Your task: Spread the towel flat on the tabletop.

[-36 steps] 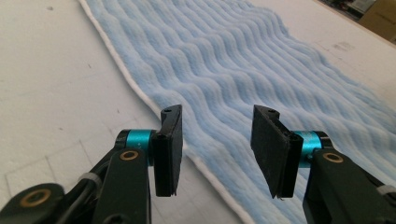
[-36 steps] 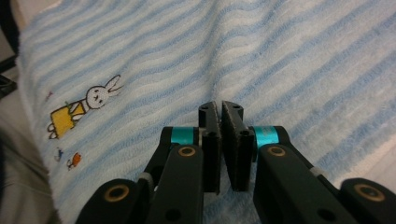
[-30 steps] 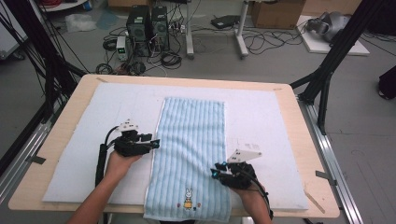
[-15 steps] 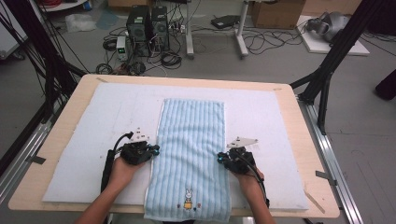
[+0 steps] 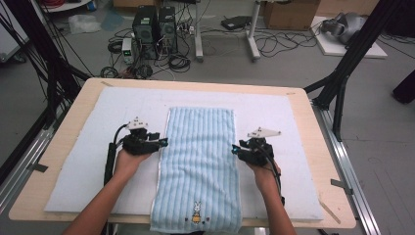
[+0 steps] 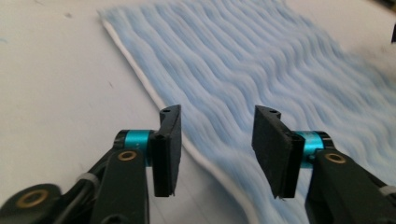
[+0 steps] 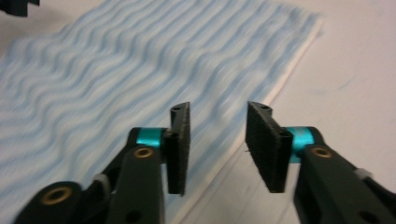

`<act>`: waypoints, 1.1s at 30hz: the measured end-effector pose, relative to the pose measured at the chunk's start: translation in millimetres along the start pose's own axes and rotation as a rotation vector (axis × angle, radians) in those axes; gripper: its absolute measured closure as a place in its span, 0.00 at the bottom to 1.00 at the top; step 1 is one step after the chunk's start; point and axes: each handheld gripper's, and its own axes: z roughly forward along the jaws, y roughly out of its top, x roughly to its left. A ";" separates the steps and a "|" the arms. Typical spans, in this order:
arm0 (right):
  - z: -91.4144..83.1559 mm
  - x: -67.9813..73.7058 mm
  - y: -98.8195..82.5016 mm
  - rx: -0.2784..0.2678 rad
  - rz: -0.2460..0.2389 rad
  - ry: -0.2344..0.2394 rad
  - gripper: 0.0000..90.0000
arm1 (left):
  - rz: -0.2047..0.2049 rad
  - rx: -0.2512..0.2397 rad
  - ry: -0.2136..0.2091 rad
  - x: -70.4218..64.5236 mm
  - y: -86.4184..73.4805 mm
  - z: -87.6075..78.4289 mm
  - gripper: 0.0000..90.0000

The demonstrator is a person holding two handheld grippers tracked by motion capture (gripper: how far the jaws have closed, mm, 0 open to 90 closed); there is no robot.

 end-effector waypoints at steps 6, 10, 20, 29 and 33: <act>10.0 -12.0 15.1 -0.006 0.004 -0.013 0.61 | -0.015 -0.006 0.015 19.1 23.8 30.1 0.51; 15.2 -15.6 13.1 0.018 0.003 -0.008 0.61 | -0.009 0.040 0.037 23.6 33.1 54.9 0.52; 29.6 -24.4 21.7 0.030 -0.006 -0.007 0.59 | 0.116 0.101 0.204 16.7 30.3 82.3 0.90; 39.2 -27.6 41.0 0.046 0.009 -0.072 0.61 | 0.009 0.062 0.212 26.5 39.5 87.6 0.75; 51.4 -28.7 40.7 0.066 0.012 -0.121 0.66 | -0.019 0.047 0.176 25.6 39.5 79.1 0.61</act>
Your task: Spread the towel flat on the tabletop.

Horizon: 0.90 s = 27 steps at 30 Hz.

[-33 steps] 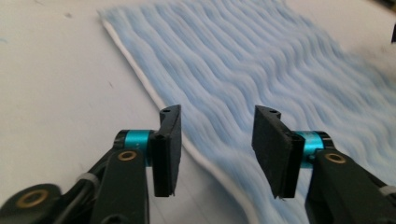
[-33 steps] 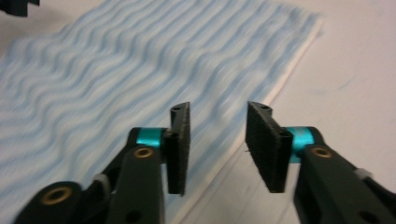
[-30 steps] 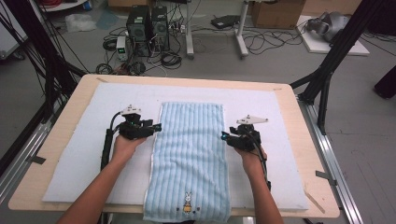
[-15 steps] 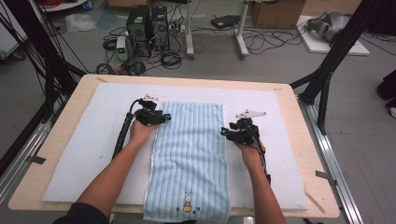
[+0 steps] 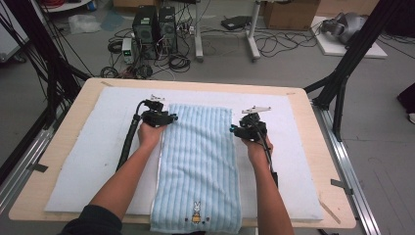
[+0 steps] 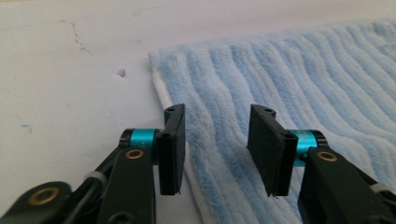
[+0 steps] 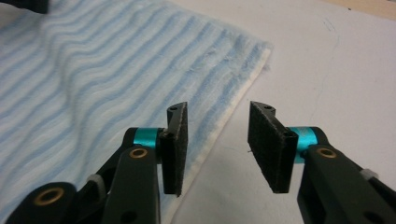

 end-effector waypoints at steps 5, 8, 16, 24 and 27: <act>23.6 -0.8 5.7 0.020 0.023 -0.007 0.70 | 0.017 0.012 -0.028 -1.1 1.8 -8.9 0.57; 36.4 1.4 12.8 0.038 0.030 0.006 0.71 | 0.020 0.015 -0.061 -0.7 2.9 -13.0 0.51; 52.0 8.9 20.7 0.104 -0.012 -0.065 0.97 | -0.014 -0.036 -0.079 6.8 -1.6 -27.7 0.46; 41.4 10.7 24.8 0.012 -0.011 -0.087 0.82 | -0.003 -0.063 -0.097 16.7 -12.7 -39.9 0.45; 15.9 10.2 26.7 -0.060 -0.031 -0.049 0.79 | -0.002 -0.087 -0.108 18.8 -17.5 -45.5 0.44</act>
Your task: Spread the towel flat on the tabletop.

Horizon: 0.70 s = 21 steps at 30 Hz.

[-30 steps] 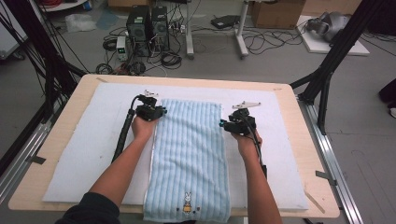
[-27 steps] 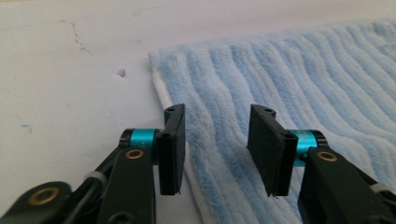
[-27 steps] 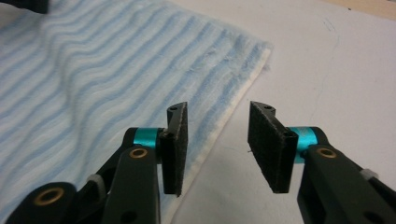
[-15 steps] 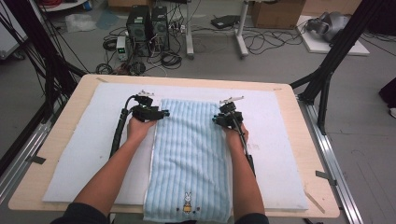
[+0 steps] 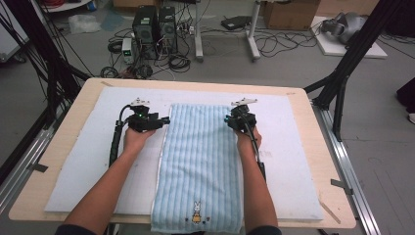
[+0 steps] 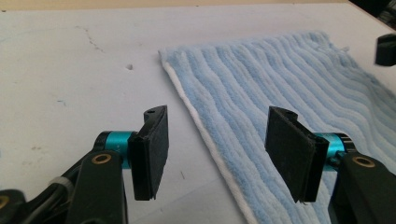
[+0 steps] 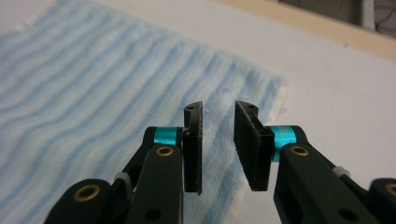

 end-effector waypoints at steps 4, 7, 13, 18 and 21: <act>-33.3 -6.7 -7.2 -0.064 -0.018 0.049 0.76 | 0.030 -0.007 -0.030 0.8 -3.8 -6.6 0.58; -44.3 -9.8 -19.2 -0.031 -0.032 0.066 0.84 | 0.041 0.034 -0.037 -3.9 -7.2 2.2 0.71; -47.0 -9.2 -43.5 0.009 -0.023 0.072 0.87 | 0.085 0.114 0.040 -20.2 -14.2 24.6 0.80; -59.5 -5.7 -48.9 0.009 -0.017 0.120 0.82 | 0.107 0.109 0.139 -24.1 -12.1 29.9 0.87; -68.2 -4.1 -56.2 -0.005 -0.020 0.112 0.80 | 0.109 0.110 0.194 -24.4 -10.3 31.7 0.79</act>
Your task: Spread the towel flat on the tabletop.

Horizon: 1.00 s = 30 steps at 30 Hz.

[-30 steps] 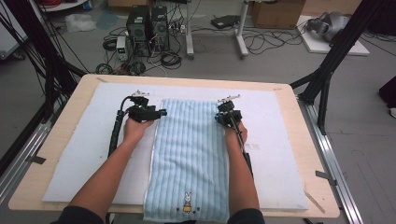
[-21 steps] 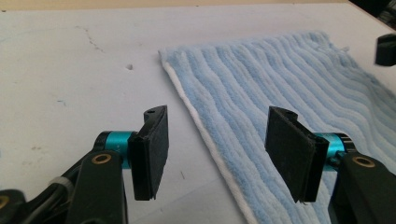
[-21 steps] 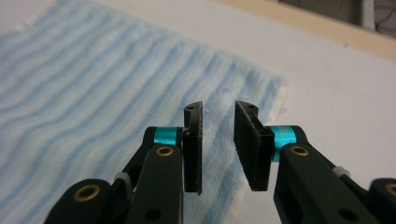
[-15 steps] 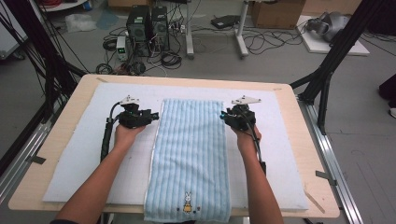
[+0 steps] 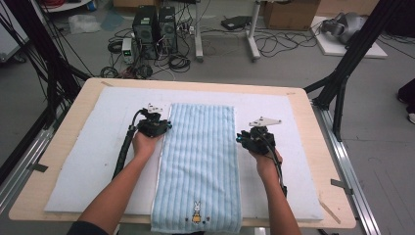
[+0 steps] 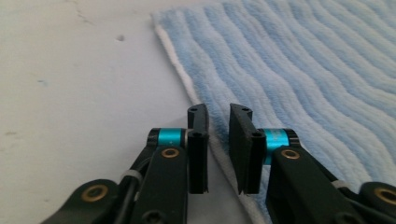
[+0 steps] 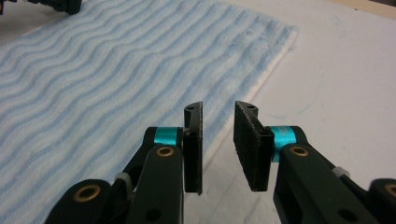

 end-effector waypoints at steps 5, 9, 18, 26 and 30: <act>-14.5 -2.2 -13.0 -0.049 -0.009 0.006 0.72 | -0.107 -0.029 -0.089 10.6 -3.5 -8.1 0.51; -23.0 -4.2 -18.1 -0.061 -0.036 0.021 0.50 | -0.074 -0.136 -0.243 14.1 -11.6 -29.2 0.38; -37.1 3.8 -17.0 -0.121 -0.084 -0.005 0.13 | -0.006 -0.325 -0.397 11.9 -16.4 -75.4 0.20; -35.8 2.5 -17.7 -0.119 -0.060 0.007 0.12 | -0.007 -0.347 -0.408 14.5 -24.3 -84.9 0.20; -35.7 2.0 -17.2 -0.131 -0.037 0.008 0.12 | -0.022 -0.344 -0.394 17.3 -25.0 -88.1 0.20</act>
